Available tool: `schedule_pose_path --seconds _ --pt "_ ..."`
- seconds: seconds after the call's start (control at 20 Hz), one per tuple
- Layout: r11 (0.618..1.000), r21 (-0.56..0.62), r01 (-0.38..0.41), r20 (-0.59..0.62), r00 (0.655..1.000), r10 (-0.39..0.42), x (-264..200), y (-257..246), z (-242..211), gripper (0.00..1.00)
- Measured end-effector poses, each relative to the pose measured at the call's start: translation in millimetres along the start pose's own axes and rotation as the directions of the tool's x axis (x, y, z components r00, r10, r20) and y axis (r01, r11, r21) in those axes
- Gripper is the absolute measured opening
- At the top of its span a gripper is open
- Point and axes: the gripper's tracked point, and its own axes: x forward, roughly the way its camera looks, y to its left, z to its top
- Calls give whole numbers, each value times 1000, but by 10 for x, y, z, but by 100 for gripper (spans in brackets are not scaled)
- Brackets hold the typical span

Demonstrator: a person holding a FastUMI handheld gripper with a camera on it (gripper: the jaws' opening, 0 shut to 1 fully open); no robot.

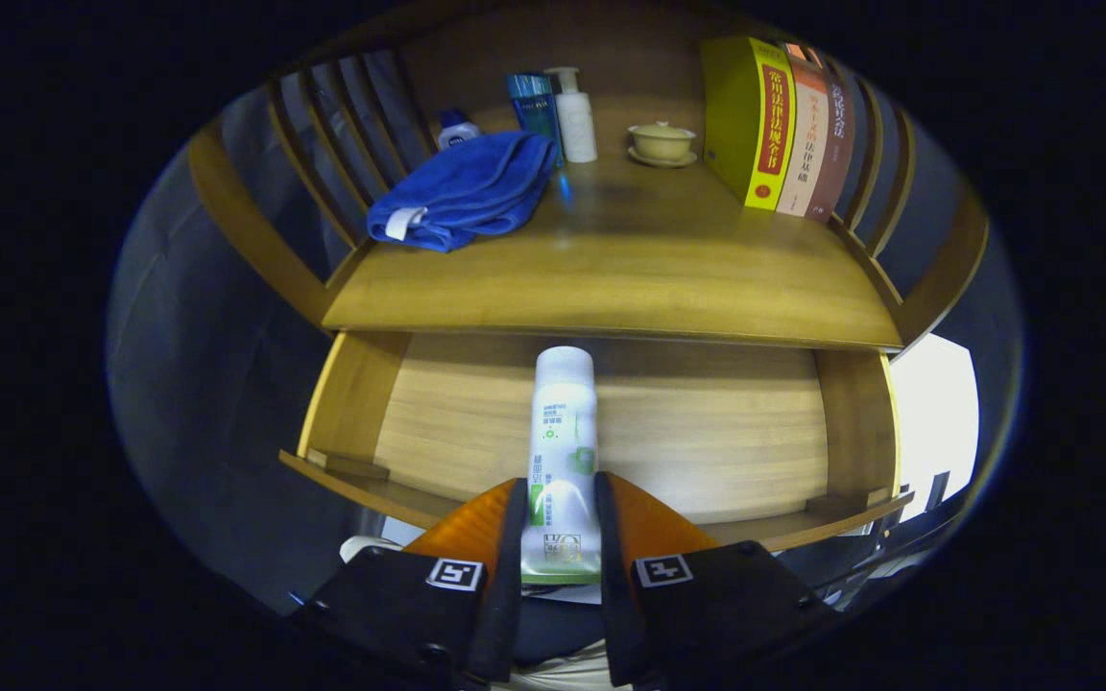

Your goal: Pull open the drawer, take out the items inside it, and place them on the countertop above the cabinet.

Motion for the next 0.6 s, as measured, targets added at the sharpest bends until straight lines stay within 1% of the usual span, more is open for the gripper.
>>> schedule_pose_path --seconds 0.15,0.2,0.3,0.45,0.6 --pt "999 30 -19 153 988 14 -186 -47 464 44" --pt "999 40 -11 212 977 2 -217 -102 682 44" --pt "999 28 32 279 959 -38 -202 -243 1014 44" --pt "996 39 77 301 950 -85 -3 -328 1312 44" --pt "994 68 82 324 941 -100 221 -307 1518 44"
